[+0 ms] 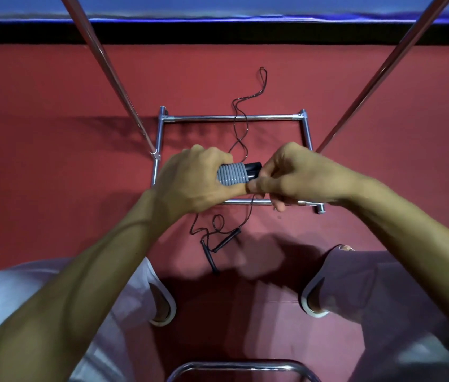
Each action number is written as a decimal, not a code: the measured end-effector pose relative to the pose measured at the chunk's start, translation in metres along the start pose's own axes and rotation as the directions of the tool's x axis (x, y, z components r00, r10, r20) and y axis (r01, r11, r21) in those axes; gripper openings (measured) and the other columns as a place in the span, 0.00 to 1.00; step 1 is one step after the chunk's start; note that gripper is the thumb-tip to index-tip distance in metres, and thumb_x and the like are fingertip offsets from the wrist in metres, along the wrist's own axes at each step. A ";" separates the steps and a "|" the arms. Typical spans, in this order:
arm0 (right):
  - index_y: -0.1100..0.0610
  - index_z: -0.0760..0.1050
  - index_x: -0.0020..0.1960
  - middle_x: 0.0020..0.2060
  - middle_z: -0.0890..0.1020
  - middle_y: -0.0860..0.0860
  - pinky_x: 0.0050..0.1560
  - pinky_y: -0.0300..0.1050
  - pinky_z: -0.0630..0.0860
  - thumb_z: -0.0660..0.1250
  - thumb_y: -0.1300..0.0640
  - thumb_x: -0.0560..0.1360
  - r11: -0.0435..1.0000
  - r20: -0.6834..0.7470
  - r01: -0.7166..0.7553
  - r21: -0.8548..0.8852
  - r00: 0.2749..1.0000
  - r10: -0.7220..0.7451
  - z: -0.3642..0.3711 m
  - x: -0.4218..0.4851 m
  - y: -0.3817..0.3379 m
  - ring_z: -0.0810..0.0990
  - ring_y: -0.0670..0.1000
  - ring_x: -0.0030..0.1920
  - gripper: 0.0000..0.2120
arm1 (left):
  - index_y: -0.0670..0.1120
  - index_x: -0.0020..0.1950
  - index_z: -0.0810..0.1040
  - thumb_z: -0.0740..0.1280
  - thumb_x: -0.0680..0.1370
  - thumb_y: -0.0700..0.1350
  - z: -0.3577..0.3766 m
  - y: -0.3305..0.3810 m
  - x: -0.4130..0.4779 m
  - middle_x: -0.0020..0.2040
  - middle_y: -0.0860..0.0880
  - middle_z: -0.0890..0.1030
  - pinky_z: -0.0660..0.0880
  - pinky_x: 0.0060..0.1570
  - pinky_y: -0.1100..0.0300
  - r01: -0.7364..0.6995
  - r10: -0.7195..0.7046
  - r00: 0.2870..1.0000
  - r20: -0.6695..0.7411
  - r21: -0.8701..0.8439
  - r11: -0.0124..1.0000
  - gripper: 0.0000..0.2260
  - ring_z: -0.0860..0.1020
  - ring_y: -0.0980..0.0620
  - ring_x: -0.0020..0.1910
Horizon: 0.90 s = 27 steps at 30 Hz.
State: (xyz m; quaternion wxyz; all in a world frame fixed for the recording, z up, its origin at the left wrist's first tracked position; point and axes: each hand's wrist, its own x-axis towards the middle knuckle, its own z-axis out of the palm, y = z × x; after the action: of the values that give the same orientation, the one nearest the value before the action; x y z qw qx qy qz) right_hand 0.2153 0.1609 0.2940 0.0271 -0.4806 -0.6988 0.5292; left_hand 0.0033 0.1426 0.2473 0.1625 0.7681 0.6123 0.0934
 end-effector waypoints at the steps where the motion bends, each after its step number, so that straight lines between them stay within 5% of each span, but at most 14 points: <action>1: 0.57 0.81 0.35 0.26 0.81 0.54 0.26 0.40 0.68 0.71 0.56 0.78 0.983 -0.035 0.077 -0.165 0.996 -0.084 -0.005 -0.001 0.002 0.71 0.49 0.24 0.13 | 0.57 0.37 0.69 0.62 0.66 0.79 -0.002 0.000 0.000 0.33 0.53 0.74 0.69 0.38 0.55 0.012 -0.012 1.000 0.023 -0.007 1.000 0.26 0.75 0.46 0.36; 4: 0.52 0.83 0.41 0.30 0.80 0.44 0.36 0.38 0.73 0.77 0.58 0.71 0.825 -0.172 0.226 -0.519 0.917 -0.360 -0.016 -0.003 0.005 0.77 0.41 0.31 0.04 | 0.51 0.33 0.71 0.66 0.67 0.78 -0.010 -0.001 -0.002 0.26 0.50 0.69 0.64 0.32 0.54 0.025 -0.012 0.988 0.156 -0.081 0.996 0.30 0.69 0.48 0.28; 8: 0.53 0.86 0.45 0.36 0.80 0.39 0.39 0.26 0.67 0.80 0.58 0.71 0.770 -0.139 0.379 -0.513 0.849 -0.510 -0.030 -0.007 0.004 0.78 0.36 0.36 0.06 | 0.42 0.33 0.72 0.72 0.70 0.71 -0.017 0.005 -0.003 0.31 0.39 0.66 0.65 0.31 0.45 0.021 0.116 0.928 0.354 -0.361 0.932 0.32 0.66 0.38 0.32; 13: 0.57 0.86 0.49 0.38 0.84 0.42 0.43 0.32 0.74 0.76 0.54 0.74 0.836 -0.057 0.466 -0.290 0.864 -0.501 -0.037 -0.008 0.009 0.82 0.40 0.39 0.07 | 0.35 0.37 0.72 0.74 0.76 0.60 -0.021 0.016 -0.008 0.29 0.44 0.62 0.60 0.29 0.54 0.094 0.261 0.840 0.475 -0.601 0.793 0.28 0.62 0.47 0.27; 18: 0.60 0.80 0.48 0.36 0.80 0.53 0.37 0.51 0.79 0.69 0.58 0.79 0.939 0.111 0.326 0.109 0.935 -0.338 -0.037 -0.001 0.014 0.78 0.53 0.35 0.05 | 0.42 0.35 0.77 0.72 0.78 0.51 -0.029 0.024 -0.013 0.25 0.51 0.65 0.62 0.24 0.64 0.056 0.333 0.866 0.373 -0.734 0.677 0.16 0.62 0.54 0.22; 23: 0.53 0.81 0.42 0.33 0.75 0.62 0.31 0.45 0.79 0.65 0.52 0.80 0.945 0.128 0.266 0.190 0.948 -0.293 -0.036 0.010 0.020 0.75 0.54 0.30 0.11 | 0.30 0.38 0.72 0.71 0.77 0.52 -0.028 0.025 -0.013 0.24 0.47 0.64 0.60 0.22 0.64 0.048 0.314 0.896 0.315 -0.771 0.635 0.25 0.61 0.54 0.20; 27: 0.51 0.76 0.33 0.25 0.70 0.53 0.26 0.41 0.67 0.61 0.48 0.82 0.936 0.092 0.234 0.264 0.960 -0.265 -0.020 0.018 0.020 0.66 0.50 0.24 0.20 | 0.32 0.38 0.74 0.73 0.77 0.54 -0.026 0.021 -0.011 0.26 0.49 0.63 0.58 0.24 0.61 -0.009 0.275 0.936 0.219 -0.766 0.642 0.25 0.61 0.53 0.23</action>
State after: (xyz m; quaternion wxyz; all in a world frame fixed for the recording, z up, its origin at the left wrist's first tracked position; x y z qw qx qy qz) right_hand 0.2296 0.1870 0.2789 0.1104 -0.3463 -0.6821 0.6346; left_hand 0.0111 0.1312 0.2800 0.5544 0.6813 0.4204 0.2276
